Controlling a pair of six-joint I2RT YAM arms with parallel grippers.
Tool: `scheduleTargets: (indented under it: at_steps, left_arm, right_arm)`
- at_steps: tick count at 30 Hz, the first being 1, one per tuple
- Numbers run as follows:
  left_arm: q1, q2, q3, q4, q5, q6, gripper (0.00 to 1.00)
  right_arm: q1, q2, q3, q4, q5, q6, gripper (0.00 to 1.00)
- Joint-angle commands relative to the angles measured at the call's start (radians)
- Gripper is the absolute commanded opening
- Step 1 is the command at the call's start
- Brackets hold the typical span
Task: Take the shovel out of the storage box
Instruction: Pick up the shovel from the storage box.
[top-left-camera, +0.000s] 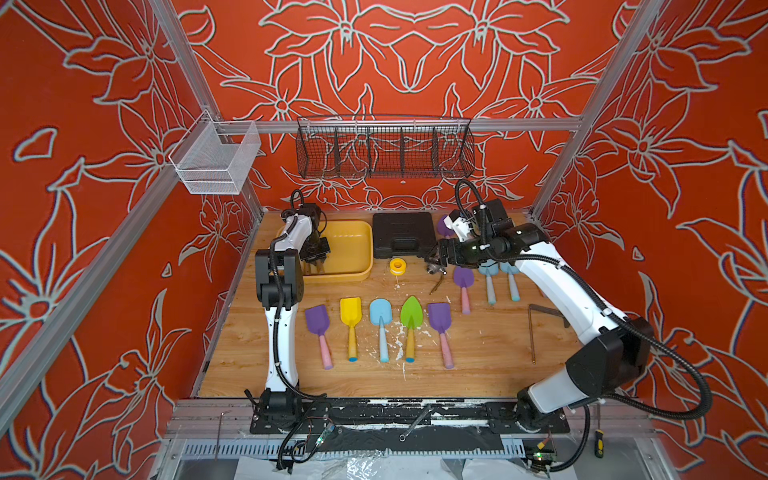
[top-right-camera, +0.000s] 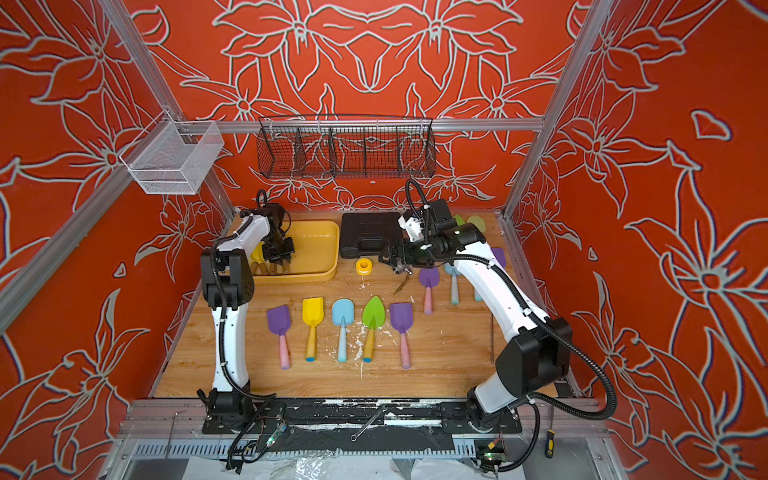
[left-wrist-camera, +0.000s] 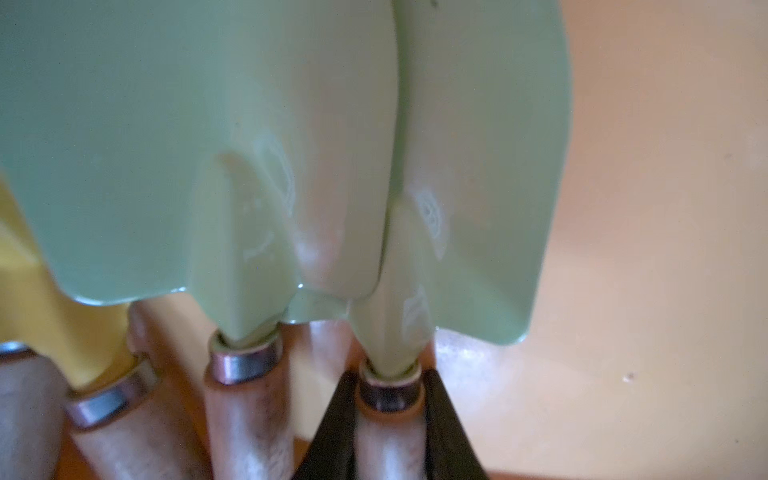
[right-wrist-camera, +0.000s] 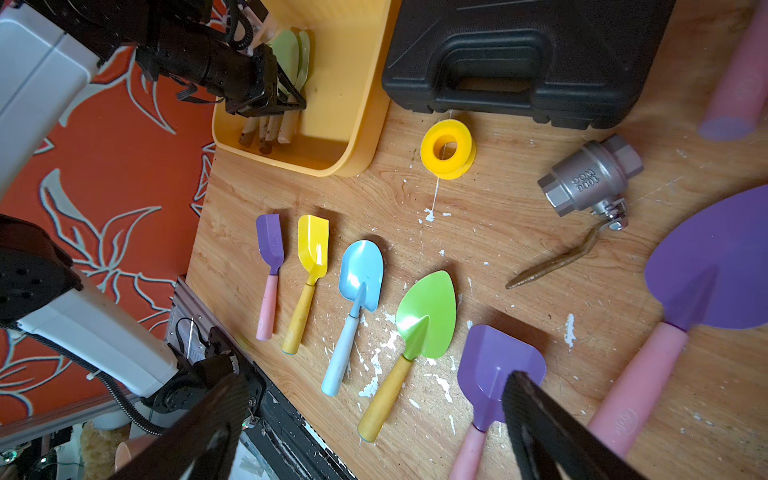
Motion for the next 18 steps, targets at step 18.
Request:
scheduleTargets:
  at_steps: [18]
  left_arm:
    - [-0.095,-0.379,-0.137,0.008,-0.061,0.235,0.0]
  right_arm:
    - [-0.008,-0.044,-0.026,-0.003,0.039,-0.03,0.97]
